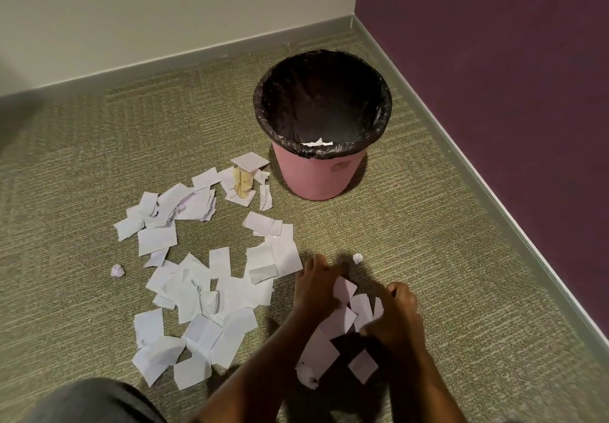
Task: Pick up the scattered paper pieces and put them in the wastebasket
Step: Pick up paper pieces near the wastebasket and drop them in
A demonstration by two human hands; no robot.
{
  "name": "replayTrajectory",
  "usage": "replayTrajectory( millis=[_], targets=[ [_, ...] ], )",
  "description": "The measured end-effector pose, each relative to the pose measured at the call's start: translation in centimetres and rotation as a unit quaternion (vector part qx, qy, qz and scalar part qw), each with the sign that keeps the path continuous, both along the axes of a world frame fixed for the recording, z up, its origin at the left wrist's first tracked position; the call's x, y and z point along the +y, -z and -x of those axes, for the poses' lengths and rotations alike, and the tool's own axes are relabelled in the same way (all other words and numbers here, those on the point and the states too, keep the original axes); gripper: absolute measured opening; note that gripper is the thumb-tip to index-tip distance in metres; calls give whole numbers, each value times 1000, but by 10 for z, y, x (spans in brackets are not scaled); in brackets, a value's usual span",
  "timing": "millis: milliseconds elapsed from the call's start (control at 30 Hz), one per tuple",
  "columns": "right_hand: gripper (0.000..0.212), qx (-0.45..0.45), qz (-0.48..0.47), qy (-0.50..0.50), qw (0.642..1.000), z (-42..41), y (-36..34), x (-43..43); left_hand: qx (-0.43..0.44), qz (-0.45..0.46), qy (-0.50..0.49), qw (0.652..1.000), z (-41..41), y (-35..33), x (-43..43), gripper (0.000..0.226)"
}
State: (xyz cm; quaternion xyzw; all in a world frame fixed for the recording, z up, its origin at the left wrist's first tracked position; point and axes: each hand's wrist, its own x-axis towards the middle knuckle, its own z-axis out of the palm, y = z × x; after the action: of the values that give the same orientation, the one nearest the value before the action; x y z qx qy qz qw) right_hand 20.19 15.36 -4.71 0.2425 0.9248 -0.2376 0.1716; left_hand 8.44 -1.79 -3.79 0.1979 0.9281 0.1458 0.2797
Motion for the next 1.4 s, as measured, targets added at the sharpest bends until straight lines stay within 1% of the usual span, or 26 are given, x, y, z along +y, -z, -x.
replayTrajectory(
  millis=[100,200,333,400,433,467,533,567,667,700,733,800,867,933,1033,1067,1100,1133,1200,1233,1267,1300,1333,1400],
  targets=[
    [89,32,-17,-19,999,-7,-5,-13,8,-31,-14,999,2,2,-2,59],
    [81,69,25,-7,997,-9,4,-17,1,-62,-35,997,5,6,-3,47],
    [64,96,88,44,991,-9,12,-18,-29,-101,-68,992,6,11,-7,49],
    [48,93,87,62,990,-4,15,-16,-37,-116,-82,989,7,14,-8,53],
    [44,94,87,66,990,-2,18,-14,-39,-122,-89,988,8,17,-9,54],
    [44,100,92,65,989,-1,22,-11,-42,-124,-94,987,9,19,-9,53],
    [47,106,107,54,987,0,27,-7,-42,-119,-98,987,12,24,-11,46],
    [52,100,116,46,987,0,28,-5,-39,-117,-103,987,13,27,-12,42],
    [90,67,152,9,986,1,28,-1,-22,-126,-141,982,20,31,-15,13],
    [95,68,161,-3,985,1,29,-2,-14,-130,-155,979,22,30,-15,8],
    [95,78,164,-17,983,1,30,-3,-8,-137,-171,976,25,28,-16,9],
    [86,102,161,-33,981,-2,32,-7,-10,-157,-202,967,30,23,-19,13],
    [70,109,158,-23,981,-4,33,-11,-26,-168,-216,961,35,16,-22,22],
    [50,97,152,-9,984,-1,35,-12,-46,-171,-219,960,40,11,-23,33],
    [30,115,162,3,980,5,37,-8,-55,-166,-215,961,45,8,-21,39],
    [29,125,172,8,977,7,35,-6,-57,-162,-212,962,47,8,-20,38],
    [33,134,181,10,974,8,34,-5,-55,-162,-210,963,48,8,-19,36],
    [42,132,187,6,973,9,32,-4,-55,-163,-214,962,48,8,-19,33],
    [70,116,209,-21,971,10,37,-2,-54,-166,-226,958,49,8,-19,26],
    [80,108,213,-41,970,9,42,-2,-53,-167,-228,958,49,8,-20,24],
    [84,101,201,-66,972,8,46,-4,-56,-166,-227,958,49,7,-20,24],
    [82,98,175,-88,976,7,49,-6,-61,-161,-217,961,48,6,-20,26],
    [76,99,148,-98,979,7,51,-9,-69,-155,-202,965,47,4,-19,28],
    [57,118,132,-93,980,6,51,-13,-79,-145,-152,975,46,4,-17,23]
  ],
)
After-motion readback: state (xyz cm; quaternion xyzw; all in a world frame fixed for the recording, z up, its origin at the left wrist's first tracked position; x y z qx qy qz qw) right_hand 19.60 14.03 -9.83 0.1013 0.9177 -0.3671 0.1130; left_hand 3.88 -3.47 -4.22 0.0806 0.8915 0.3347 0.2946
